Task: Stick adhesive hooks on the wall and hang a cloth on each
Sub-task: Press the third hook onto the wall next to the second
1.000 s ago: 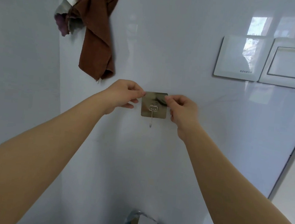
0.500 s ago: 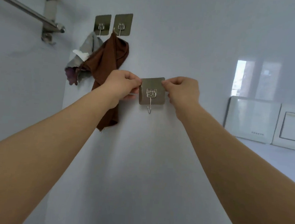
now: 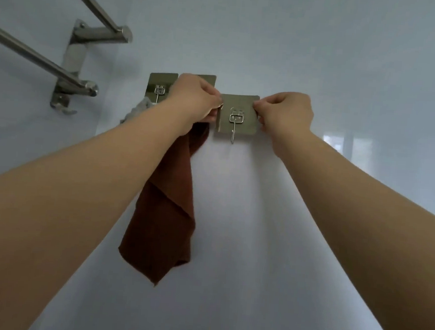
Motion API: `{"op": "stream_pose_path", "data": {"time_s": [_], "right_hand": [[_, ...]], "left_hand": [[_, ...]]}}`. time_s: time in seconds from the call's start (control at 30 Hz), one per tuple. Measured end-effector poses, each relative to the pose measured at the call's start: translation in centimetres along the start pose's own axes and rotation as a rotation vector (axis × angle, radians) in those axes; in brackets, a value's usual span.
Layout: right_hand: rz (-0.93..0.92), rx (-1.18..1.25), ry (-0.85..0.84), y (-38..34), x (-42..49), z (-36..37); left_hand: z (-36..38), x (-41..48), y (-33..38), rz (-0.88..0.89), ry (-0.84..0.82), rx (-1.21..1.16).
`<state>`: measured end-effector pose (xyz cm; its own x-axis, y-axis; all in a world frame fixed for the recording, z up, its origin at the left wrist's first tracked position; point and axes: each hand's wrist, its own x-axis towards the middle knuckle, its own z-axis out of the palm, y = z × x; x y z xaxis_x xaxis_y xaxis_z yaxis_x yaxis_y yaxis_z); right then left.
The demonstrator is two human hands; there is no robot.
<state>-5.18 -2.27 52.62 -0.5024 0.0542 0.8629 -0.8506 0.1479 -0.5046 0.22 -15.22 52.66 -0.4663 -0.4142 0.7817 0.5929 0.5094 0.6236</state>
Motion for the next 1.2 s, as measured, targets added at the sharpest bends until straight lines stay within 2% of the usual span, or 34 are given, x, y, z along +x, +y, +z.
{"op": "stream_pose_path", "data": {"time_s": [0.17,0.37,0.7,1.03,1.2], "right_hand": [[-0.002,-0.031,0.051,-1.5,2.3,0.9],[-0.032,-0.13,0.11,-2.2,3.7,1.9],[-0.033,-0.26,0.164,-2.5,4.1,2.5],[-0.069,-0.301,0.182,-2.3,4.0,2.7],[-0.081,-0.245,0.201,-2.2,3.8,2.7]], "left_hand": [[-0.6,3.2,0.7,0.066,0.004,0.005],[-0.6,5.2,0.7,0.041,-0.027,-0.015],[-0.4,5.7,0.2,0.025,0.014,-0.03],[-0.3,4.9,0.6,0.006,0.004,-0.049],[-0.2,4.9,0.6,0.012,0.022,-0.062]]}}
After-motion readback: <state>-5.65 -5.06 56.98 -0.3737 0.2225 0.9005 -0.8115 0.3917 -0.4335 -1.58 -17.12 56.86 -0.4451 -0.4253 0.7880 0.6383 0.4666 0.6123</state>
